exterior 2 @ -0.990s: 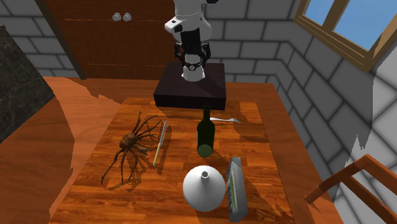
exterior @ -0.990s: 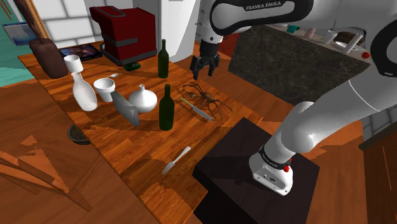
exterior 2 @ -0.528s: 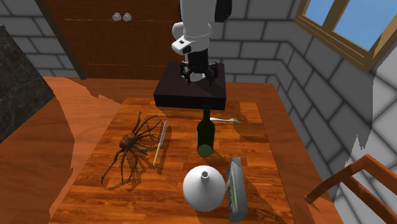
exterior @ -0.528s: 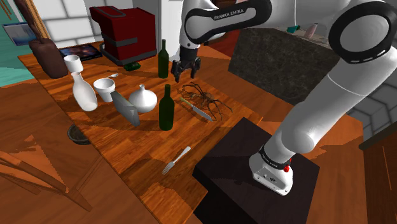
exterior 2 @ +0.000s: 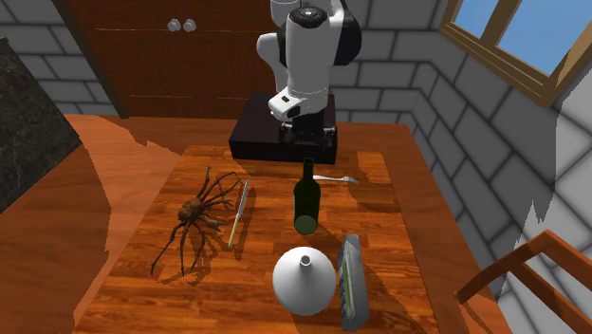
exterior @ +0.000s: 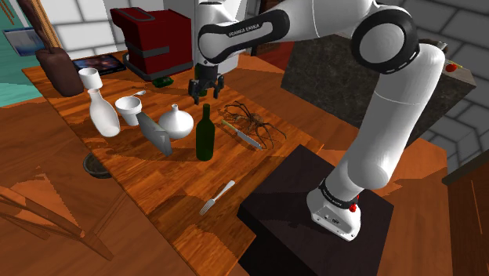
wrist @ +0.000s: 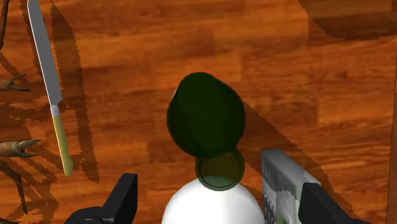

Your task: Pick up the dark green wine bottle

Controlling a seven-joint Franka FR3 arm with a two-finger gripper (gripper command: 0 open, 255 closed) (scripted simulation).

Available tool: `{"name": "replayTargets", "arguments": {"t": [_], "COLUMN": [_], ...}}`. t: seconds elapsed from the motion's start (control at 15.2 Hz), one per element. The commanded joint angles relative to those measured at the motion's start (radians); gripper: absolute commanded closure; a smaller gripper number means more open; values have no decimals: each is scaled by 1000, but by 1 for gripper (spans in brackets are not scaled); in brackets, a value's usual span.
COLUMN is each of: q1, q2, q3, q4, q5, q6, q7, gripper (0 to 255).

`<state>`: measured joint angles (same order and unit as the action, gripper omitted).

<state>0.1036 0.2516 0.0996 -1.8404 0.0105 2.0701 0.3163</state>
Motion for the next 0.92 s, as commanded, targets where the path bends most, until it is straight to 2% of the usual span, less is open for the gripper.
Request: {"name": "replayTargets", "arguments": {"t": [0.0,0.4,0.53,0.59,0.86], "q1": [3,5,5,4,4], "q2": [21,60,60,59,59], "q3": [0,-1,-1,-1,-1], "q4": [6,-33,-33,-33,-34], "q5": [-5,-8,-8,-8,-8], "q6": [17,94,94,93,94], "q7": [4,5,5,4,4], "gripper": [0,0,0,255,255]}}
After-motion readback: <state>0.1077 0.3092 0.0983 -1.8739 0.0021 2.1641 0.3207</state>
